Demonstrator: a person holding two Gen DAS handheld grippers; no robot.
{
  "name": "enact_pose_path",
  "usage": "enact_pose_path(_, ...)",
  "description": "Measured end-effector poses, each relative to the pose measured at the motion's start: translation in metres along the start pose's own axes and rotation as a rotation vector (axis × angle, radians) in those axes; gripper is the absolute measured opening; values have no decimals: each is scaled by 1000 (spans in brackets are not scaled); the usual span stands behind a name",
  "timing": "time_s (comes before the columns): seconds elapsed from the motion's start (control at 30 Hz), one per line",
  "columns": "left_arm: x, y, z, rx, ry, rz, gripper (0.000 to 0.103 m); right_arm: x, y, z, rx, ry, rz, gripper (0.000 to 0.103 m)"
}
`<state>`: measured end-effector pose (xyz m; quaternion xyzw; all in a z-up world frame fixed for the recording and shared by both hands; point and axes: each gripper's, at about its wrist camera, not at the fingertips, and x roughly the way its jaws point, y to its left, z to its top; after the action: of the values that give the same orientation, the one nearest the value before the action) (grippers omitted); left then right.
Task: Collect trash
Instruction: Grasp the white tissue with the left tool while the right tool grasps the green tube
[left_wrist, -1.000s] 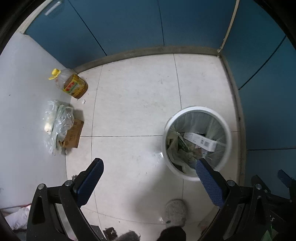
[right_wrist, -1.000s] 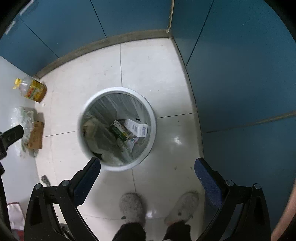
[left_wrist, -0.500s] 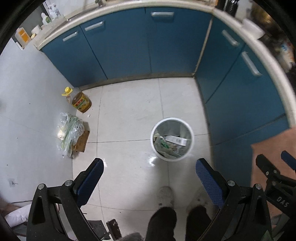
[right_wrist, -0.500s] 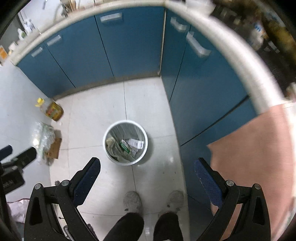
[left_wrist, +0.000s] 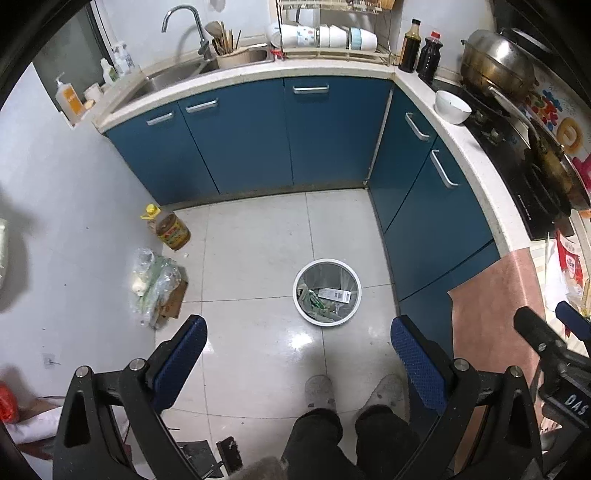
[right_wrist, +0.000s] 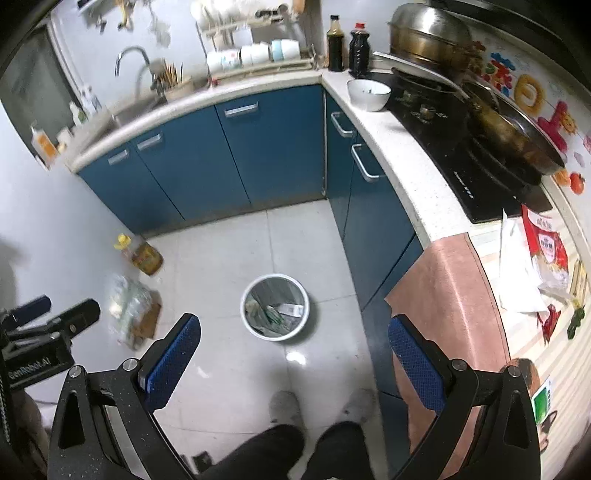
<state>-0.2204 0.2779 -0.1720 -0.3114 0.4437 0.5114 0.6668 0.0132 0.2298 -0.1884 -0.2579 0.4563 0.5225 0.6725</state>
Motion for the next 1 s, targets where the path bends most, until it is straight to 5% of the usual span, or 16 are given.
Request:
enact_pose_path(0.2, -37, -34, 12, 51, -110, 45, 102, -26, -44, 5, 163, -46, 130, 103)
enact_pose_path(0.43, -48, -144, 43, 224, -155, -64, 102, -60, -170, -12, 454, -84, 54, 103)
enact_pose_path(0.6, -26, -256, 42, 369, -60, -146, 102, -60, -288, -57, 678, -26, -148, 103)
enact_pose_path(0.77, 20, -380, 22, 530, 89, -180, 102, -37, -397, -138, 892, 110, -339, 103)
enact_pose_path(1.0, 69, -472, -14, 703, 174, -75, 102, 26, -444, -205, 1036, 298, -355, 103)
